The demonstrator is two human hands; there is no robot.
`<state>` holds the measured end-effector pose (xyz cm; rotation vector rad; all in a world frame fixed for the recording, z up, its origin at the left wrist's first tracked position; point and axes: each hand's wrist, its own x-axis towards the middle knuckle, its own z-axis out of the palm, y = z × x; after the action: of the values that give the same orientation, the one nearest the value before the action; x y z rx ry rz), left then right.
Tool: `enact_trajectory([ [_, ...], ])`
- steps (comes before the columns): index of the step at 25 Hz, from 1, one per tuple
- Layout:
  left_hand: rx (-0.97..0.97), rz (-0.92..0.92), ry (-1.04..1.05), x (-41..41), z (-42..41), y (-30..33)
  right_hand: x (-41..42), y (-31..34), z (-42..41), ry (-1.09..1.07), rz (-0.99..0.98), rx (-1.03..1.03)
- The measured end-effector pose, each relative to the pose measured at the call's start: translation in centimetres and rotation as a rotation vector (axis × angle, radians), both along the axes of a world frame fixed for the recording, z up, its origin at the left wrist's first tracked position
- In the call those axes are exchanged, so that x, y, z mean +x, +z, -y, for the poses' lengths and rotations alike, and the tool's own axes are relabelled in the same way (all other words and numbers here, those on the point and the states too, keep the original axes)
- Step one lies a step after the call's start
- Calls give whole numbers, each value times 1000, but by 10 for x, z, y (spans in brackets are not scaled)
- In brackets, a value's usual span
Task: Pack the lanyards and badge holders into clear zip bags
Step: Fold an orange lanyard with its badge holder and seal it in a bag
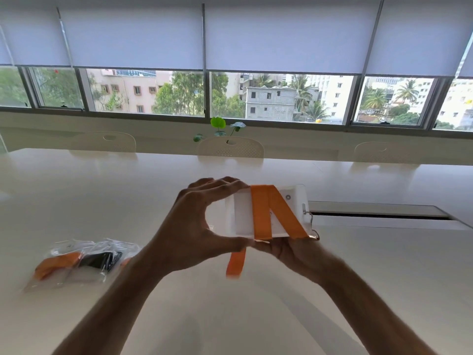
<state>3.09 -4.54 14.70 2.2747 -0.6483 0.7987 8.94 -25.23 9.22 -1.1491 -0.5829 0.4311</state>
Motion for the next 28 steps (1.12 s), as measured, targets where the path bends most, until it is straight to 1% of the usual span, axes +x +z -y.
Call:
enact_trajectory([
  [2,-8,-7,70,0,-4,2,-5,2,-11,35,-78,3],
  [3,-8,1,109,1,-5,3,-5,2,-14,44,-29,-43],
  [5,7,65,185,3,-10,2,-10,1,-18,3,164,-211],
  [7,52,148,284,7,-19,-5,-18,-8,-20,-136,268,-335],
  [8,82,150,336,8,-24,-10,-24,-14,-18,-204,293,-361],
  [10,133,89,397,7,-32,-31,-35,-34,-8,-316,363,-455],
  [12,152,-26,383,1,-35,-62,-47,-52,6,-383,409,-587],
  [13,154,-87,355,-3,-34,-79,-52,-60,11,-413,404,-618],
  [15,153,-180,286,-14,-28,-110,-60,-69,11,-491,368,-617],
  [17,185,-259,238,-23,-19,-133,-64,-75,3,-555,327,-569],
  [19,215,-299,221,-30,-10,-146,-62,-79,-8,-596,286,-516],
  [21,202,-311,178,-34,-4,-153,-59,-83,-20,-612,243,-466],
  [26,-97,-441,0,-30,3,-146,-53,-96,-35,-661,200,-409],
  [28,-92,-483,-49,-23,1,-142,-53,-99,-36,-629,205,-377],
])
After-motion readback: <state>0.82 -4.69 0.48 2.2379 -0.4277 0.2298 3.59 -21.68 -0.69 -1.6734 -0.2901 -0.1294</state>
